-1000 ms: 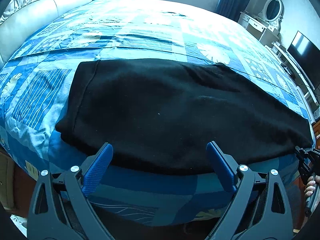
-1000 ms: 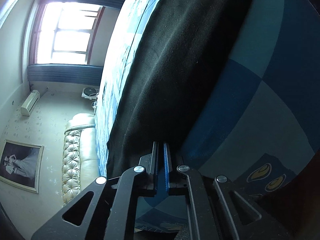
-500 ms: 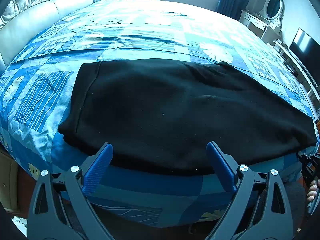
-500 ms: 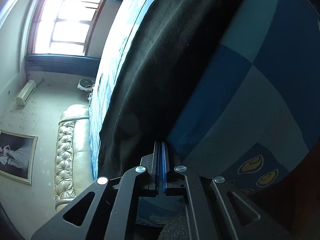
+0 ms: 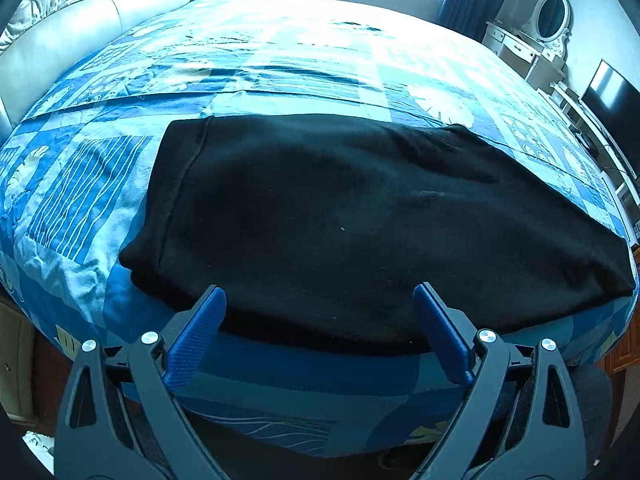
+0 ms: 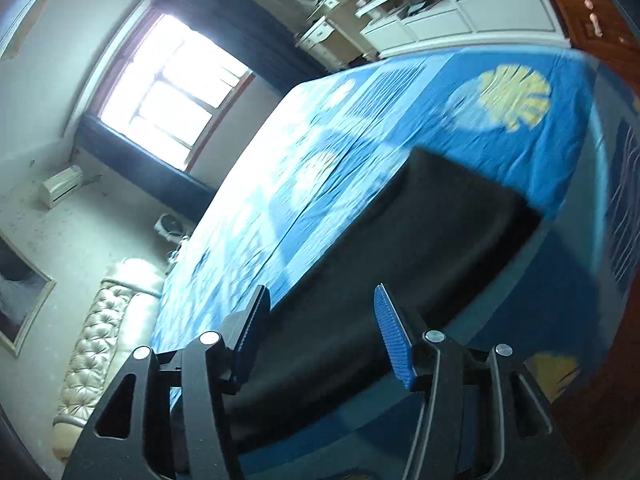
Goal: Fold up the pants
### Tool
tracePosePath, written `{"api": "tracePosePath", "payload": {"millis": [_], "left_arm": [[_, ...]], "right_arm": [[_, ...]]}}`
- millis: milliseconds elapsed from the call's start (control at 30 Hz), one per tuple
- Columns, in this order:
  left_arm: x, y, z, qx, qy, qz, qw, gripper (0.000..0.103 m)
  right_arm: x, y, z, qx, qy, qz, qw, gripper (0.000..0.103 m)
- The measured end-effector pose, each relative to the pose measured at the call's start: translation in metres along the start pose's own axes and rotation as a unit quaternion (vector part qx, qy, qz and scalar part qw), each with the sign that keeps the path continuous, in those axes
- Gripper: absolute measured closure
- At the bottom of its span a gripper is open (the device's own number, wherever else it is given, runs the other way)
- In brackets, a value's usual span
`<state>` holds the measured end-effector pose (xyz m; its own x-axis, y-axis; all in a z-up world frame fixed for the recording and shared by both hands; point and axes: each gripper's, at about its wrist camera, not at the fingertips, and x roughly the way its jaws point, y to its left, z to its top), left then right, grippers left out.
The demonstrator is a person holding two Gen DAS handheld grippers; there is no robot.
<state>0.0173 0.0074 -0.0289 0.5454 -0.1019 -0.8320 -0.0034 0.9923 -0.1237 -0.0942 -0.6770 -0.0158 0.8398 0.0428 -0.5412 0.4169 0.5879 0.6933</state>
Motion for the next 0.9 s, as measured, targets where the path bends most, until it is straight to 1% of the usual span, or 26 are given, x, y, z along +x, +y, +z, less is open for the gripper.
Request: {"api": "tracePosePath", "payload": {"millis": [33, 67, 133, 200, 233, 267, 333, 367, 433, 500, 567, 600, 700, 733, 833, 867, 900], "left_arm": [[0.000, 0.001, 0.000, 0.000, -0.001, 0.000, 1.0000, 0.009], [0.000, 0.001, 0.000, 0.000, -0.002, 0.000, 1.0000, 0.009], [0.001, 0.003, 0.000, -0.001, -0.004, 0.001, 1.0000, 0.009], [0.002, 0.004, -0.001, -0.004, -0.004, -0.001, 1.0000, 0.009], [0.003, 0.004, -0.001, -0.006, -0.004, -0.001, 1.0000, 0.009], [0.004, 0.005, -0.002, -0.008, -0.004, -0.001, 1.0000, 0.009], [0.005, 0.006, -0.003, -0.014, -0.002, 0.001, 0.9999, 0.009], [0.006, 0.007, -0.003, -0.017, 0.001, 0.003, 0.9998, 0.009], [0.009, 0.009, -0.003, -0.020, 0.006, 0.003, 0.9998, 0.009], [0.009, 0.008, -0.004, -0.016, 0.006, 0.006, 0.9998, 0.009], [0.009, 0.007, -0.004, -0.010, 0.006, 0.008, 0.9999, 0.009], [0.009, 0.007, -0.004, -0.009, 0.005, 0.007, 0.9999, 0.009], [0.009, 0.009, -0.003, -0.007, 0.007, 0.008, 0.9999, 0.009], [0.009, 0.009, -0.003, -0.007, 0.007, 0.008, 0.9999, 0.009], [0.008, 0.011, -0.003, -0.011, 0.005, 0.005, 0.9999, 0.009], [0.008, 0.011, -0.003, -0.011, 0.005, 0.003, 0.9999, 0.009], [0.007, 0.012, -0.003, -0.011, 0.005, 0.003, 0.9999, 0.009]], "right_arm": [[-0.003, -0.016, 0.014, 0.007, -0.011, -0.022, 1.000, 0.048], [-0.005, -0.036, 0.027, 0.026, -0.015, -0.028, 0.999, 0.048], [-0.004, -0.064, 0.045, 0.061, -0.018, -0.024, 0.998, 0.048], [0.002, -0.078, 0.059, 0.070, -0.024, -0.030, 0.997, 0.048], [0.007, -0.085, 0.064, 0.072, -0.018, -0.026, 0.997, 0.048], [0.015, -0.092, 0.068, 0.076, -0.004, -0.022, 0.997, 0.048], [0.025, -0.102, 0.070, 0.075, 0.011, -0.054, 0.996, 0.047], [0.031, -0.108, 0.070, 0.074, 0.018, -0.059, 0.995, 0.047], [0.039, -0.118, 0.061, 0.092, 0.032, -0.044, 0.994, 0.047], [0.039, -0.124, 0.054, 0.119, 0.027, -0.001, 0.993, 0.044], [0.041, -0.127, 0.043, 0.151, 0.036, 0.050, 0.987, 0.042], [0.042, -0.127, 0.037, 0.156, 0.039, 0.066, 0.985, 0.042], [0.054, -0.122, 0.019, 0.174, 0.066, 0.122, 0.975, 0.043], [0.057, -0.119, 0.013, 0.177, 0.069, 0.128, 0.973, 0.044], [0.061, -0.111, 0.009, 0.176, 0.054, 0.117, 0.976, 0.044], [0.062, -0.108, 0.008, 0.174, 0.048, 0.103, 0.978, 0.049], [0.064, -0.104, 0.009, 0.170, 0.042, 0.083, 0.981, 0.052]]}}
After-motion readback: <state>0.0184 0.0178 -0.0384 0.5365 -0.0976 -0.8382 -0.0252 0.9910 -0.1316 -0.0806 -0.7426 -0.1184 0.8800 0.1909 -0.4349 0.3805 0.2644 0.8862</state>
